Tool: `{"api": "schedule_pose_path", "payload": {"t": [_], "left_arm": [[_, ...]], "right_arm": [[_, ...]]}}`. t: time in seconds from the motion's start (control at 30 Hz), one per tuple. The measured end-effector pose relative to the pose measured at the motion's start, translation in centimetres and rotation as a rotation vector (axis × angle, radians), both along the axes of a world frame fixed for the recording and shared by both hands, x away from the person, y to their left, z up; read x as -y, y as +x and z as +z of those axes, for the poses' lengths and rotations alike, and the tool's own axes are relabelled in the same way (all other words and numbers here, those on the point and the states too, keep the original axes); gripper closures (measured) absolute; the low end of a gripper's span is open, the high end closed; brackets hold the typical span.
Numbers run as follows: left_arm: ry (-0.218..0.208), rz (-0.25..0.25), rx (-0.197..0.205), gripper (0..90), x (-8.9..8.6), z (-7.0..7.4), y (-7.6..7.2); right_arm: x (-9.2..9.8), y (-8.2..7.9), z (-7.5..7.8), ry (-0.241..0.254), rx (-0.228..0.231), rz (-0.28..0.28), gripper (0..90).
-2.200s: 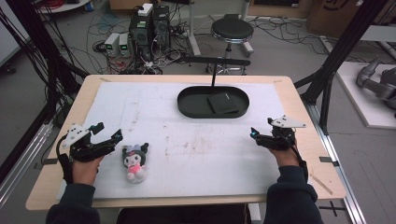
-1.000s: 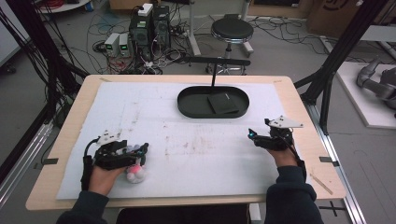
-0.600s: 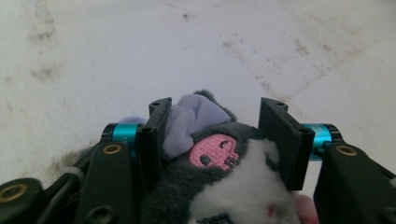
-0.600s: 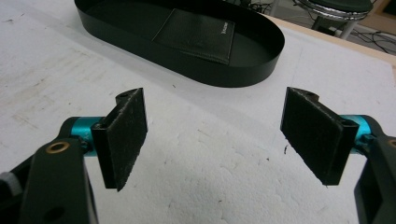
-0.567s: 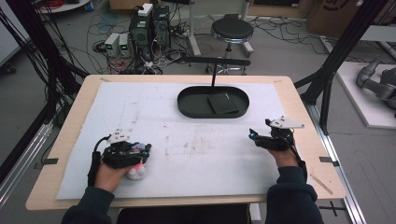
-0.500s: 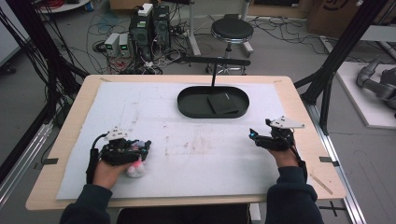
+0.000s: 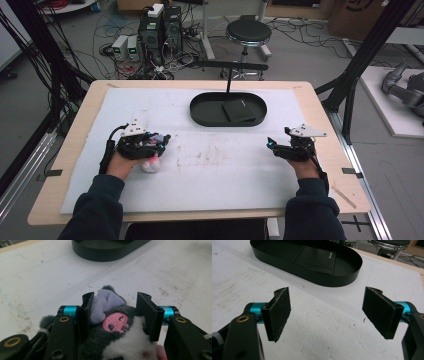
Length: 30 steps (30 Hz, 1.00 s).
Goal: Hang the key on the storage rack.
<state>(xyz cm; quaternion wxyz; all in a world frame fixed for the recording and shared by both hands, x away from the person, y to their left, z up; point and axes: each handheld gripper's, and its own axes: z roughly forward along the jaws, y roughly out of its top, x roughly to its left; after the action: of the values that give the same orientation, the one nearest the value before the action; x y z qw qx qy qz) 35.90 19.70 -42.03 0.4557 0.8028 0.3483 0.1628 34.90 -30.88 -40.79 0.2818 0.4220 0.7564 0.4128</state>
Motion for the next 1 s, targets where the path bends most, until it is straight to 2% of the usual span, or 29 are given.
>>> {"api": "schedule_pose_path", "payload": {"t": [0.07,0.13,0.17,0.23,0.33,0.37,0.43,0.5,0.6,0.63,0.73,0.83,0.9,1.0], "left_arm": [[-0.012,0.035,-0.036,44.4,0.0,-0.1,0.1],[-0.042,0.094,-0.055,38.8,-0.1,0.1,0.1],[-0.061,0.129,-0.058,34.0,-0.4,0.4,0.0],[-0.094,0.207,-0.036,25.9,-0.8,1.1,-0.6],[-0.124,0.32,-0.035,25.3,-1.3,1.7,-2.0],[-0.118,0.365,-0.042,25.4,-1.2,1.7,-2.8],[-0.101,0.413,-0.058,25.4,-1.0,1.3,-3.7],[-0.067,0.458,-0.076,25.6,-0.7,0.8,-4.4],[-0.021,0.523,-0.069,25.6,-0.7,0.1,-5.1],[-0.019,0.545,-0.062,25.6,-0.8,0.0,-5.3],[-0.018,0.577,-0.055,25.6,-1.4,0.1,-5.9],[-0.031,0.581,-0.079,25.6,-1.6,-0.1,-5.9],[-0.064,0.562,-0.126,25.6,-1.6,-0.6,-5.5],[-0.139,0.543,-0.206,25.5,-1.6,-1.4,-4.7]], "right_arm": [[0.1,0.0,0.0,-0.001,0.001,0.001,23.3],[0.1,0.0,0.0,-0.001,-0.001,-0.002,23.2],[0.1,0.0,0.0,-0.002,-0.001,-0.002,23.3],[0.1,0.0,0.0,-0.001,-0.002,-0.001,23.3],[0.1,0.0,0.0,0.0,0.001,-0.003,23.2],[0.1,0.0,0.0,-0.001,0.0,-0.002,23.2],[0.1,-0.1,0.0,0.0,0.001,-0.003,23.3],[0.1,-0.1,0.0,-0.001,0.0,-0.003,23.3],[0.1,-0.1,0.1,-0.001,0.001,0.001,23.3],[0.1,-0.2,0.1,-0.002,0.001,0.001,23.3],[0.1,-0.2,0.1,0.004,0.003,-0.003,23.3],[0.1,-0.1,0.0,0.001,-0.004,0.001,23.3],[0.0,0.0,0.0,-0.001,-0.005,0.004,23.3],[-0.1,0.0,0.0,0.001,-0.003,0.005,23.3]]}}
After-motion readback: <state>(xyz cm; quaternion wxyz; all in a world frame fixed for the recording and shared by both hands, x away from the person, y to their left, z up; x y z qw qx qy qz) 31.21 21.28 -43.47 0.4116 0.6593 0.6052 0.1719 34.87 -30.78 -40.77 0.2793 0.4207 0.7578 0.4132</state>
